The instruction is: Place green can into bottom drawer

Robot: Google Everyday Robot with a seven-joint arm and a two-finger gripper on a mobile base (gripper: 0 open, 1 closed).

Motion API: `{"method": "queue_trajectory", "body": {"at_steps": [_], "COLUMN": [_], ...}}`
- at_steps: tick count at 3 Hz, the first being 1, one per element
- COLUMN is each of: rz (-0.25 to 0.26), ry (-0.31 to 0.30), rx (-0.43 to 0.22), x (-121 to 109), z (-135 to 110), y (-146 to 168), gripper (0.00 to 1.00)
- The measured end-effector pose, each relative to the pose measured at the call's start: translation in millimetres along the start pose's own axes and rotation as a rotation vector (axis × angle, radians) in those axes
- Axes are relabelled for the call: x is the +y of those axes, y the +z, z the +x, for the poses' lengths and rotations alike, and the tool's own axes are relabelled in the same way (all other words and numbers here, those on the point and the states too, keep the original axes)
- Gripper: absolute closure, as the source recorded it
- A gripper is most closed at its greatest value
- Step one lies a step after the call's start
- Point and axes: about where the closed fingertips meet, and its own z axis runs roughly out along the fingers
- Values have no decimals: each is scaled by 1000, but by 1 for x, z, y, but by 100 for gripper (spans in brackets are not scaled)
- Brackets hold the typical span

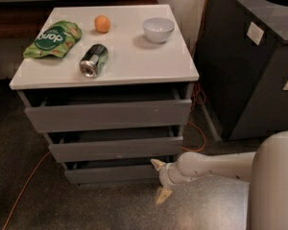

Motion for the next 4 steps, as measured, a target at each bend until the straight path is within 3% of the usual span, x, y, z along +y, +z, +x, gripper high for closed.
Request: {"method": "queue_trajectory", "body": {"at_steps": [3, 4], "rz": [51, 51], "ry": [-105, -105], "rx": [-17, -17], "x": [-6, -6], "z": [40, 40], "y": [78, 78], "gripper": [0, 0]}}
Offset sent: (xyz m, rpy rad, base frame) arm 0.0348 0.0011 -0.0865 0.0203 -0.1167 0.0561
